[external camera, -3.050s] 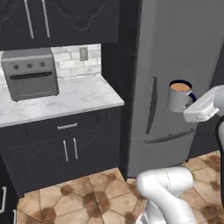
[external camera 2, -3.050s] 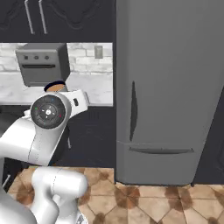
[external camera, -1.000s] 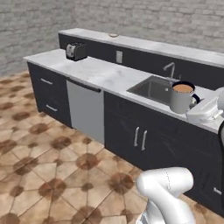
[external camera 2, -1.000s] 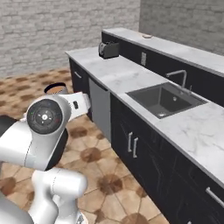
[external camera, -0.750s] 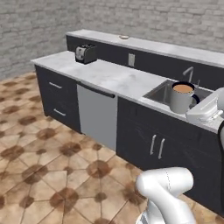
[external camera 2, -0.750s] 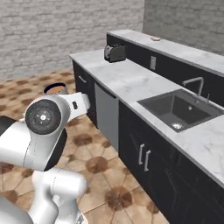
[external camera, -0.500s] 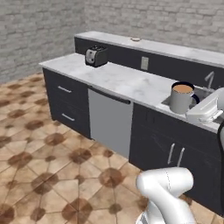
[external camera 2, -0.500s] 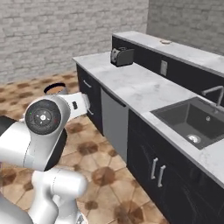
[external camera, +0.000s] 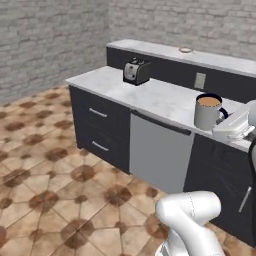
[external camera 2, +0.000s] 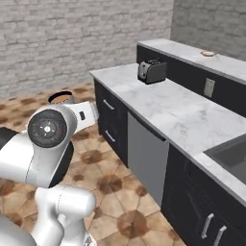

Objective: Pick the cup of tea, navigate to the dining table, and place it on the saucer.

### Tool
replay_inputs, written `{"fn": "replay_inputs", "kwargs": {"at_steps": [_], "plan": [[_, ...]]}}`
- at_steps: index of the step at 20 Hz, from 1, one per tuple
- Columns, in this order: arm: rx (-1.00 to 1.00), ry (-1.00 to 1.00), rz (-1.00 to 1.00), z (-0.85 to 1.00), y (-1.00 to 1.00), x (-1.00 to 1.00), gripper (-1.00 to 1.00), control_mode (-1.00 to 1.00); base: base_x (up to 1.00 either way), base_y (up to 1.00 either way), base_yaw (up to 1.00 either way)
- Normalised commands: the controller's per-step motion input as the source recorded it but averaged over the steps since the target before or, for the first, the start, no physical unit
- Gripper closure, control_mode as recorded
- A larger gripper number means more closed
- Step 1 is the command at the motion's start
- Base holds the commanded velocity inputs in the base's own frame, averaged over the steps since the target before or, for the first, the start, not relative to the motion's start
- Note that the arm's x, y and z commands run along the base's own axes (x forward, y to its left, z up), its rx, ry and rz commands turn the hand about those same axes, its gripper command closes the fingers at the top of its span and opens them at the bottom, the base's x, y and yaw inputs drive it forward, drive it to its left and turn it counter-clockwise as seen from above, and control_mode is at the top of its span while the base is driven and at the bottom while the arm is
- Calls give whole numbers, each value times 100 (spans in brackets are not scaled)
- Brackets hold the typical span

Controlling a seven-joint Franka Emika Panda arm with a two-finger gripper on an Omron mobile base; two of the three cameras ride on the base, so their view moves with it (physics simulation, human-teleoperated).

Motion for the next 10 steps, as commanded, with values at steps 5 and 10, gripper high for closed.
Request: {"fn": "replay_inputs", "kwargs": {"at_steps": [5, 10], "plan": [[0, 0, 0, 0, 0, 0, 100, 100, 100, 100, 0], [0, 0, 0, 0, 0, 0, 100, 100, 100, 100, -3]]}}
